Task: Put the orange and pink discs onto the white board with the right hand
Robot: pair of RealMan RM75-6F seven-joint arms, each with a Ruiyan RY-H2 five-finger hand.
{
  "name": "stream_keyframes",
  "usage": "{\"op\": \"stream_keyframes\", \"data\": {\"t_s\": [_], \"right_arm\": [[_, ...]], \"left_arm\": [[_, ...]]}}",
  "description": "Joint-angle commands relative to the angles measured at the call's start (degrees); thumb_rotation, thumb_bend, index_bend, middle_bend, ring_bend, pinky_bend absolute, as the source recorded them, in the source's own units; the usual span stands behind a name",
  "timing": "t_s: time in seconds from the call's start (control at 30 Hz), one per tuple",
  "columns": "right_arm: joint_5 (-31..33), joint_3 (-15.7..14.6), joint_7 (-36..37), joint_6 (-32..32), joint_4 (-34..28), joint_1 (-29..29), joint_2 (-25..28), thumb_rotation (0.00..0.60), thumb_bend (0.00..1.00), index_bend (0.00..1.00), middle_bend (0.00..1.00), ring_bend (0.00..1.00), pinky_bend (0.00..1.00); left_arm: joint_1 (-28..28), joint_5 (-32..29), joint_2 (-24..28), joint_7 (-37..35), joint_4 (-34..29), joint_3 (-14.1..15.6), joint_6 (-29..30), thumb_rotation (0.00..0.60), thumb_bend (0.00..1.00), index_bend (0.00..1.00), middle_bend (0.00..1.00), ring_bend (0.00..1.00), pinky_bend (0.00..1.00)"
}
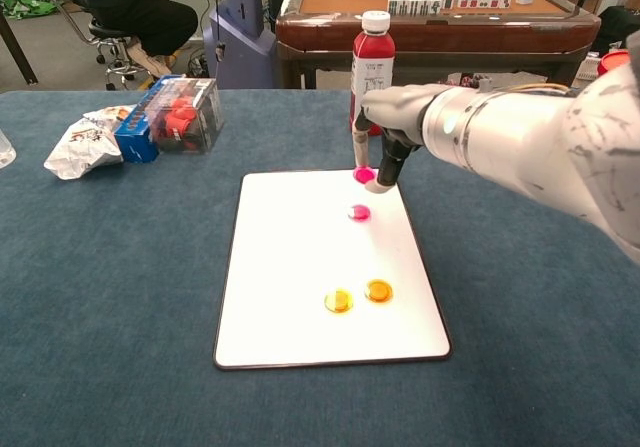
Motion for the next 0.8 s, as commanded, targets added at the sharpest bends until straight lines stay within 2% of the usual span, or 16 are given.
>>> {"op": "stream_keyframes", "data": {"t_s": [0.03, 0.43, 0.8], "right_arm": [[0.46, -0.27, -0.45, -0.2, 1.08, 0.59, -1.05, 0.6, 0.32, 0.49, 1.0, 1.0, 1.0], [3.84, 0.86, -2.39, -1.91, 8.11, 3.73, -6.7, 0.6, 0.32, 0.49, 1.0, 1.0, 1.0], [4.86, 1.52, -3.5, -2.33, 10.06, 4.96, -8.62, 0.6, 0.32, 0.49, 1.0, 1.0, 1.0]], "left_arm": [[0.02, -0.01, -0.02, -0.14, 0.11, -0.02, 0.04, 0.6, 0.29, 0.14, 0.24, 0.26, 0.51], [0.23, -0.18, -0.27, -0.93, 0.96, 0.03, -0.03, 0.6, 0.29, 0.14, 0.24, 0.26, 0.51], [0.41, -0.37, -1.0, -1.64, 2.29, 0.25, -0.54, 0.6, 0.29, 0.14, 0.24, 0.26, 0.51]]}}
